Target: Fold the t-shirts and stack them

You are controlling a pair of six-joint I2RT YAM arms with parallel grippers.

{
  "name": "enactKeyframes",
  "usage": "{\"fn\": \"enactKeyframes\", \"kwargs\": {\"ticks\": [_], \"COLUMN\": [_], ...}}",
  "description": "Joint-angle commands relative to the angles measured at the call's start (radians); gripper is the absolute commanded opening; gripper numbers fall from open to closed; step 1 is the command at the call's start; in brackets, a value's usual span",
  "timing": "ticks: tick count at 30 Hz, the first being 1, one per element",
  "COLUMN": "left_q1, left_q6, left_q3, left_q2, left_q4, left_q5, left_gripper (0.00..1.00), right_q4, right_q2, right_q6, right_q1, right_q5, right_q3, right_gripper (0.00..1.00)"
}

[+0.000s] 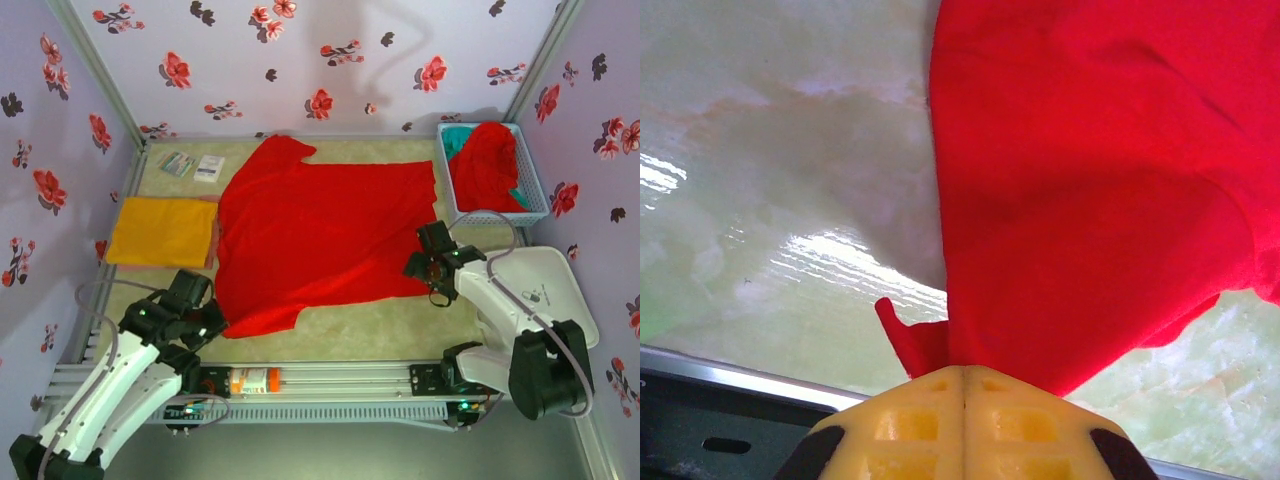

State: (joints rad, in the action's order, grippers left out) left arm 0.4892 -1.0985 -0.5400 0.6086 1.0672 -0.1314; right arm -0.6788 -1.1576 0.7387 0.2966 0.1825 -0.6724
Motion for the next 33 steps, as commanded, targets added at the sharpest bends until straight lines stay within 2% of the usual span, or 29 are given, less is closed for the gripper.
{"fn": "enactKeyframes", "kwargs": {"ticks": [1, 4, 9, 15, 21, 26, 28, 30, 33], "left_q1": [0.006, 0.006, 0.005, 0.003, 0.004, 0.004, 0.004, 0.004, 0.003], "left_q6": [-0.01, 0.016, 0.043, 0.064, 0.07, 0.078, 0.08, 0.082, 0.087], "left_q3": [-0.011, -0.032, -0.057, -0.068, -0.075, -0.072, -0.069, -0.071, -0.088], "left_q2": [0.053, 0.097, 0.108, 0.117, 0.115, 0.106, 0.099, 0.095, 0.101], "left_q4": [-0.041, -0.059, -0.051, -0.05, -0.041, -0.037, -0.042, -0.045, -0.033], "left_q5": [0.006, 0.009, 0.044, 0.042, 0.039, 0.029, 0.029, 0.029, 0.028], "left_gripper": [0.0, 0.0, 0.0, 0.0, 0.0, 0.0, 0.0, 0.0, 0.0], "right_q4": [-0.085, -0.093, -0.027, 0.075, 0.153, 0.187, 0.191, 0.189, 0.172], "right_q2": [0.05, 0.091, 0.113, -0.001, -0.073, -0.126, -0.136, -0.133, -0.111], "right_q6": [0.049, 0.071, 0.077, 0.057, 0.039, 0.027, 0.027, 0.022, 0.013], "right_q1": [-0.033, -0.069, -0.128, -0.152, -0.154, -0.155, -0.155, -0.155, -0.157], "right_q5": [0.092, 0.094, 0.056, -0.007, 0.017, 0.013, 0.003, 0.0, -0.02], "right_q3": [0.015, 0.043, 0.098, 0.105, 0.087, 0.085, 0.084, 0.084, 0.083], "right_gripper": [0.9, 0.88, 0.77, 0.63, 0.58, 0.48, 0.41, 0.31, 0.09]}}
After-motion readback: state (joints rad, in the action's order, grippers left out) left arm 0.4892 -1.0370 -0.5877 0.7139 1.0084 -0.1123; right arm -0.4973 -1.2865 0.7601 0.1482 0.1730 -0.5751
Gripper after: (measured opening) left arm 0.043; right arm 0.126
